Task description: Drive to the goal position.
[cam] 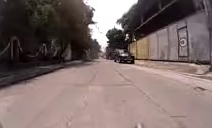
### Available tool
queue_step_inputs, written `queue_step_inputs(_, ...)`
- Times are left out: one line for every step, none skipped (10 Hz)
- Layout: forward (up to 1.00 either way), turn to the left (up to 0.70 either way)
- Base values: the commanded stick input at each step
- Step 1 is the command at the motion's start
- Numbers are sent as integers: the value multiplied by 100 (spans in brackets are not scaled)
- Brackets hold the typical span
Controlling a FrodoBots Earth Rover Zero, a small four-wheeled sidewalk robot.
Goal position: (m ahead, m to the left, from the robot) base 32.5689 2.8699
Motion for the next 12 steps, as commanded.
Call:
queue_step_inputs(100,3)
queue_step_inputs(100,3)
queue_step_inputs(100,3)
queue_step_inputs(100,3)
queue_step_inputs(100,3)
queue_step_inputs(100,3)
queue_step_inputs(100,3)
queue_step_inputs(100,3)
queue_step_inputs(100,3)
queue_step_inputs(100,3)
queue_step_inputs(100,3)
queue_step_inputs(100,3)
